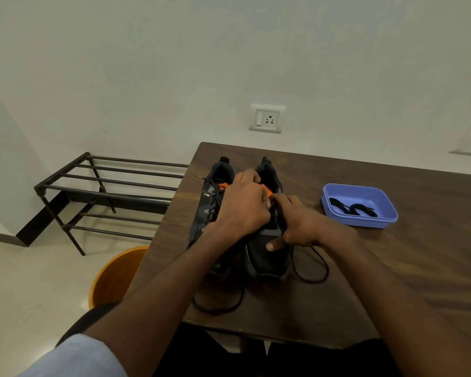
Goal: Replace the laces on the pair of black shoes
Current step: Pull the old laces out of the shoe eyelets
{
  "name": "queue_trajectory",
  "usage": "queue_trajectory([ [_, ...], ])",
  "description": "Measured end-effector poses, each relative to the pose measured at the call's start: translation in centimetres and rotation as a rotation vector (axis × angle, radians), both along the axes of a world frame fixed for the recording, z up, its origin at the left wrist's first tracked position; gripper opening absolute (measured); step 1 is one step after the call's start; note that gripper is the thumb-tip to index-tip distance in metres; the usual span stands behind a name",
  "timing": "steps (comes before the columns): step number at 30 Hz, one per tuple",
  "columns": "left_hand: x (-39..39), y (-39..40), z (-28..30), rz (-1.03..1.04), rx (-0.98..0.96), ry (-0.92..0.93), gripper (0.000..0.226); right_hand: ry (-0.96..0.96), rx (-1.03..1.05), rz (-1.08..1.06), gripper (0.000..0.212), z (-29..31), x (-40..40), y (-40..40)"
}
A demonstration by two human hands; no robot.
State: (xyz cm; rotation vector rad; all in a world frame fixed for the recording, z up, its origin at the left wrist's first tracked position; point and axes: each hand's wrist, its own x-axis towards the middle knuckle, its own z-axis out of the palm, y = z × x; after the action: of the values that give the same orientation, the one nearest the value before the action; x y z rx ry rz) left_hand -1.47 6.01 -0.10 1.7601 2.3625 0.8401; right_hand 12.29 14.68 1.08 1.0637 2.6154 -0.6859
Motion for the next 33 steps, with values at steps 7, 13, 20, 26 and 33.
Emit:
queue_trajectory([
  [7, -0.2, -0.2, 0.9, -0.042, -0.079, 0.133, 0.008, 0.058, -0.011, -0.022, 0.127, -0.1, 0.1, 0.0],
  [13, 0.6, 0.0, 0.7, -0.100, -0.134, 0.332, 0.010, 0.075, -0.017, -0.023, 0.136, -0.2, 0.1, 0.2],
  [20, -0.1, 0.3, 0.7, 0.051, 0.120, -0.557, 0.012, 0.083, -0.012, -0.039, 0.134, 0.0, 0.3, 0.1],
  [26, 0.0, 0.7, 0.8, -0.097, -0.061, 0.112, 0.009, 0.083, -0.011, -0.033, 0.133, -0.1, 0.1, 0.3],
  [33, -1.3, 0.4, 1.7, 0.095, 0.296, -0.505, 0.008, 0.081, -0.018, -0.016, 0.136, 0.0, 0.1, 0.5],
])
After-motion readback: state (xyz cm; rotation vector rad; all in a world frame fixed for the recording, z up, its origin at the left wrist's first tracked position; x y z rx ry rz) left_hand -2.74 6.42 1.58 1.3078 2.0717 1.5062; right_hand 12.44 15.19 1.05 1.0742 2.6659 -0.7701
